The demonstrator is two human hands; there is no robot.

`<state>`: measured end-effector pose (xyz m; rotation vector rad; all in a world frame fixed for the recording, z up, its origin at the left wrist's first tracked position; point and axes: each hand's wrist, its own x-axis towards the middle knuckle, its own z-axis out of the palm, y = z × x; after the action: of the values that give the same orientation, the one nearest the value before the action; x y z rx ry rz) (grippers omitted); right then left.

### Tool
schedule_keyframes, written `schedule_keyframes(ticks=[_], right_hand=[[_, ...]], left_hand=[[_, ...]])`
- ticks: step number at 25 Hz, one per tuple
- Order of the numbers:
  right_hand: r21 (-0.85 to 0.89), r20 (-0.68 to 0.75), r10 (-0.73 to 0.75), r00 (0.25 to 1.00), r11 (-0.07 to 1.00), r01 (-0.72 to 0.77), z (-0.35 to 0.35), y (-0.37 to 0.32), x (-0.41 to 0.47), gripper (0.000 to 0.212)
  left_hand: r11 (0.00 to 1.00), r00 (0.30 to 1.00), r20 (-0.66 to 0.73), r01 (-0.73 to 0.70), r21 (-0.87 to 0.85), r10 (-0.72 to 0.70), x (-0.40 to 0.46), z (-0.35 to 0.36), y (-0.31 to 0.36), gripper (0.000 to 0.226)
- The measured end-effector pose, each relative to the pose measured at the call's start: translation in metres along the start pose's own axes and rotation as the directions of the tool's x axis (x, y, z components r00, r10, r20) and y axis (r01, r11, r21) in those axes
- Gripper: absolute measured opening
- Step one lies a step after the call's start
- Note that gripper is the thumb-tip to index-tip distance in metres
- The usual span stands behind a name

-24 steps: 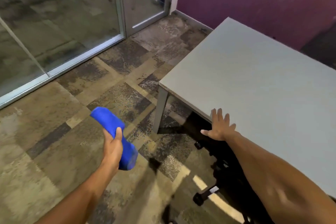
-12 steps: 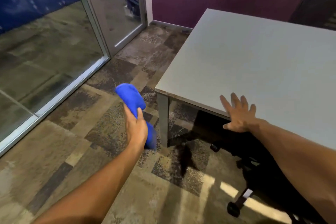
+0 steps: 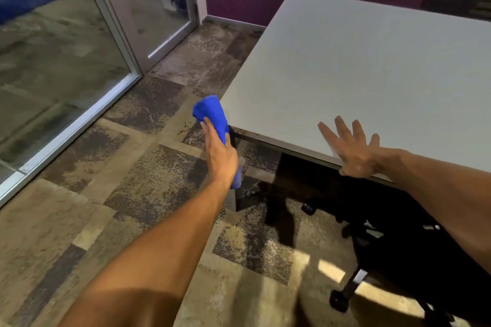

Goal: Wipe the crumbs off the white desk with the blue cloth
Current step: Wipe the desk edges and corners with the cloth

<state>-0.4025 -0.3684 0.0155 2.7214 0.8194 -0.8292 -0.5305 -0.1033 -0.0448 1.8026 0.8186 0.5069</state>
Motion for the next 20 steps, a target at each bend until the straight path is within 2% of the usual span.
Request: schedule_keyframes(ticks=[5,10,16,20], right_hand=[[0.015,0.031,-0.020,0.999,1.000,0.020,-0.001,0.002,0.004,0.120],[0.032,0.031,-0.010,0.999,0.999,0.009,0.000,0.001,0.004,0.123],[0.031,0.037,-0.012,0.999,0.999,0.011,-0.002,-0.002,0.001,0.125],[0.033,0.041,-0.009,0.999,0.999,0.007,-0.003,-0.001,-0.002,0.123]], left_hand=[[0.996,0.996,-0.043,0.076,-0.039,-0.078,-0.009,0.027,0.013,0.083],[0.996,0.994,-0.069,0.079,-0.039,-0.081,-0.024,0.033,0.022,0.080],[0.996,0.996,0.087,0.034,-0.082,-0.027,-0.076,0.060,0.028,0.081],[0.994,0.990,0.142,0.022,-0.104,-0.007,-0.088,0.067,0.021,0.079]])
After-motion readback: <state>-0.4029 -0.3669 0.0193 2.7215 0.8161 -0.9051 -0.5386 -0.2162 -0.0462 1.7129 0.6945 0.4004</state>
